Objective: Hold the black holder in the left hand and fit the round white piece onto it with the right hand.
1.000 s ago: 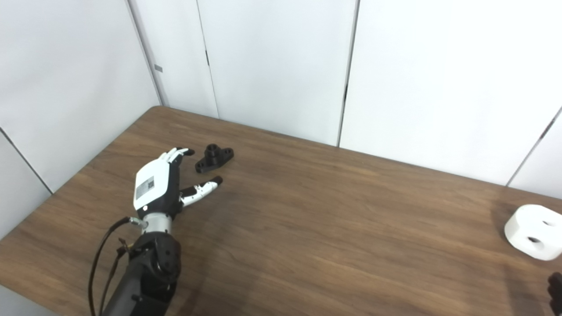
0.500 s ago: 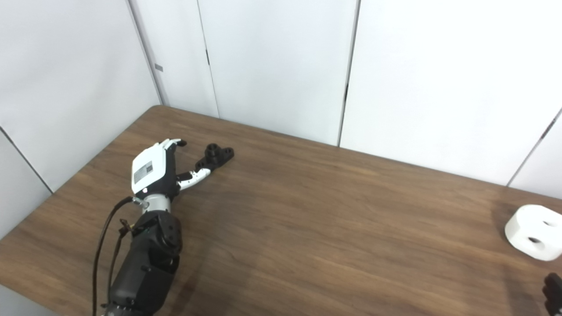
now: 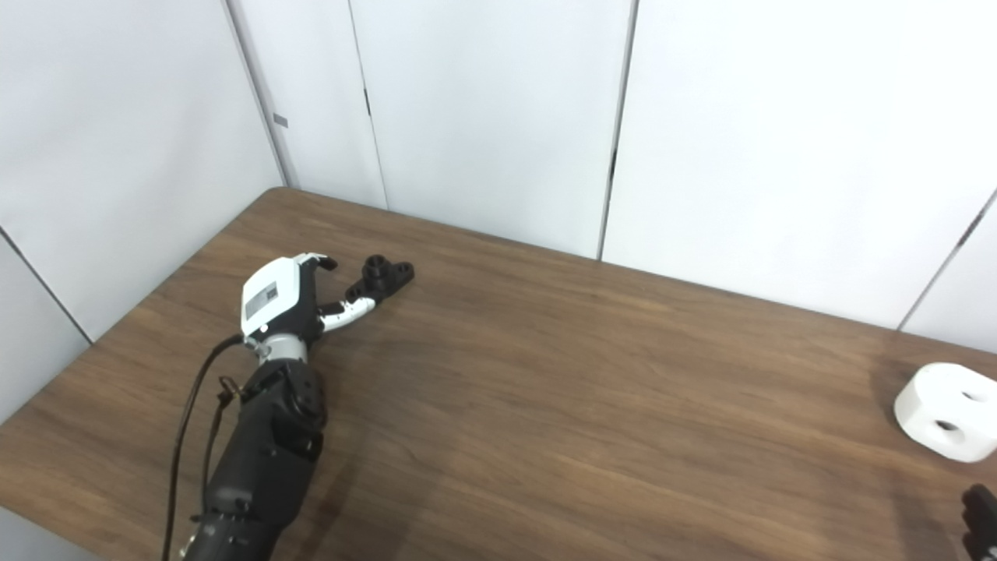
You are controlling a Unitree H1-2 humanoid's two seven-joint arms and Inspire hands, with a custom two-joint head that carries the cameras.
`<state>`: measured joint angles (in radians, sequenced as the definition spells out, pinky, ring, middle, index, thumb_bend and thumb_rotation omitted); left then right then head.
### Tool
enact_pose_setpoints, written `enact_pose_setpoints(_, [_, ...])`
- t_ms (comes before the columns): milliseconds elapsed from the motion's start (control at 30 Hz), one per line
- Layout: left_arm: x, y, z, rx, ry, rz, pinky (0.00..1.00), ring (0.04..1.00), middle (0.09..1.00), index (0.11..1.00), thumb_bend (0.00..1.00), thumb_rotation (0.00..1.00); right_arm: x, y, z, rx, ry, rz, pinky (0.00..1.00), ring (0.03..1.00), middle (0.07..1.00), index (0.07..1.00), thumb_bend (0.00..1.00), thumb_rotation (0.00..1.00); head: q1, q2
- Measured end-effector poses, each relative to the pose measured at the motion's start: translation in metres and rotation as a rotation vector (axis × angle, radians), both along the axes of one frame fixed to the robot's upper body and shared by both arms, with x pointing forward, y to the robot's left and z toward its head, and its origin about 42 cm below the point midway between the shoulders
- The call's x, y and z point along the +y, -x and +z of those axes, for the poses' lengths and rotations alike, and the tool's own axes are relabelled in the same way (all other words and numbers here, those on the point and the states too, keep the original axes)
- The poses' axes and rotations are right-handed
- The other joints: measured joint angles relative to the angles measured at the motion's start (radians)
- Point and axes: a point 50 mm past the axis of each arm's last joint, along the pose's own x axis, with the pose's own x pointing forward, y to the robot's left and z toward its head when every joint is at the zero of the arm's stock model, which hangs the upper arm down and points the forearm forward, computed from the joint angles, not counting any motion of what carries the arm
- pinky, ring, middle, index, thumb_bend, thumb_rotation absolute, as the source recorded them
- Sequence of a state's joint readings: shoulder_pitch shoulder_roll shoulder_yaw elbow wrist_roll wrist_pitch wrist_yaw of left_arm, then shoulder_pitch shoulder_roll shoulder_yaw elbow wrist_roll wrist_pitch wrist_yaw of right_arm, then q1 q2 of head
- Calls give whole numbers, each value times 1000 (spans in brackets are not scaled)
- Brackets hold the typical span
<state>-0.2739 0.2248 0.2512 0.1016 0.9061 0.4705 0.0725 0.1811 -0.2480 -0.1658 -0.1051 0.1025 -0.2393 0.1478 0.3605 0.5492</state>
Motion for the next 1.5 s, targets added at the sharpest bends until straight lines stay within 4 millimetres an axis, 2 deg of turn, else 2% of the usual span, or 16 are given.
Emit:
enact_pose_setpoints(300, [-1,-5,-6,14,65,-14,934,921,876,713,768,458,3,2,-1,14,-2,-3,1000,979,948,943,697,1000,-12,-2])
enact_pose_setpoints(433, [-2,-8,-15,41,78,-16,918,916,871,693,770,466,5,3,-1,13,-6,-3,1000,974,944,939,658,1000,-21,0])
enact_pose_setpoints(733, [1,-19,-13,44,74,-16,893,914,876,697,749,459,6,4,-1,13,-14,-5,1000,975,945,940,645,1000,-32,2])
enact_pose_setpoints(1000, [0,-24,-16,56,58,-19,926,924,878,697,738,446,7,5,-1,22,-16,-7,1000,984,942,940,650,1000,-32,2])
enact_pose_setpoints(1500, [5,-27,-16,69,37,-28,934,921,856,613,729,329,7,5,-1,32,-21,-9,1000,988,951,949,601,1000,-31,12])
